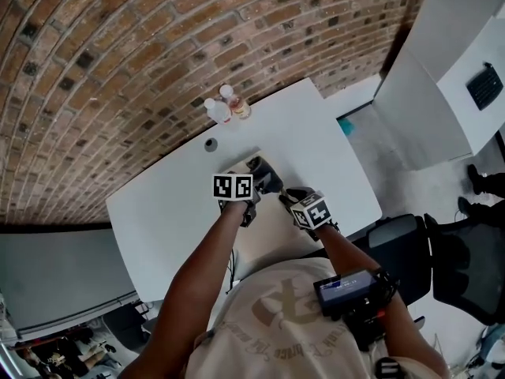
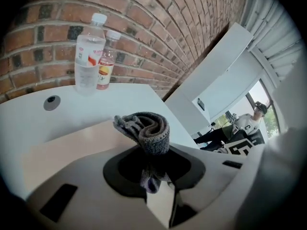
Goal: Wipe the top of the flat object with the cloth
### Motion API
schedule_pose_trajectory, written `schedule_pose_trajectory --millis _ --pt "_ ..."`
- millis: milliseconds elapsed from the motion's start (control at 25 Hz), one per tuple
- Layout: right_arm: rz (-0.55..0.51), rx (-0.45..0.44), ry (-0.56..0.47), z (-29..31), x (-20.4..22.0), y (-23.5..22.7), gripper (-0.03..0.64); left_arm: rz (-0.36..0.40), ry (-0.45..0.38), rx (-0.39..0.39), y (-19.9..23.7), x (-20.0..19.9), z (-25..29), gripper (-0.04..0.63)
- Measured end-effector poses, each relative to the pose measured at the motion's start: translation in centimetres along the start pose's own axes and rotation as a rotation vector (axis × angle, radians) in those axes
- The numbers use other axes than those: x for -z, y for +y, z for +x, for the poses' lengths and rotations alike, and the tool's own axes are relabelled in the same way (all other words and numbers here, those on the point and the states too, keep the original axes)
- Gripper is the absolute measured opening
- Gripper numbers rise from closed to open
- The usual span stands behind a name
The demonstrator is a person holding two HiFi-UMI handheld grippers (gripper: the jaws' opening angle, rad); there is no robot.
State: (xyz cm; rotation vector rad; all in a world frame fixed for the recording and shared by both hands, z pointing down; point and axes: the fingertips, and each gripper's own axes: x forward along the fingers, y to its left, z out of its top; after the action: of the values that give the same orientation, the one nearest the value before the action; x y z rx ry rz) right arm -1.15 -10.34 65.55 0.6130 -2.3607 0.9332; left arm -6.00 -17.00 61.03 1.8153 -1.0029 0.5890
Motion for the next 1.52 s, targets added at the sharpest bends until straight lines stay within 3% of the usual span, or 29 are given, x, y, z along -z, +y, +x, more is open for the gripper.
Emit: schedule_pose_trajectory --millis 320,560,840,1200,1520 --pt "0.006 0.017 -0.014 -0.1 0.3 0.0 0.129 0.022 0.043 -0.019 0.3 0.4 2.2 0.103" --pt "0.067 0.056 -0.012 -0.3 1.0 0.2 0.127 0.049 0.068 -0.032 0.4 0.9 2.9 0.104" --pt "0.024 0.075 0.001 -0.3 0.8 0.2 0.129 0.078 0.111 -0.043 1.5 2.6 1.1 0.104" --pt "0.005 0.091 0.017 -0.4 1.2 0.3 0.13 -0.031 0.067 -0.135 7.6 7.3 -5.8 0.104" --pt "-0.003 0.097 0.029 -0.7 0.4 0.7 0.13 -0.144 -0.024 -0.189 11.7 10.3 -10.6 0.104"
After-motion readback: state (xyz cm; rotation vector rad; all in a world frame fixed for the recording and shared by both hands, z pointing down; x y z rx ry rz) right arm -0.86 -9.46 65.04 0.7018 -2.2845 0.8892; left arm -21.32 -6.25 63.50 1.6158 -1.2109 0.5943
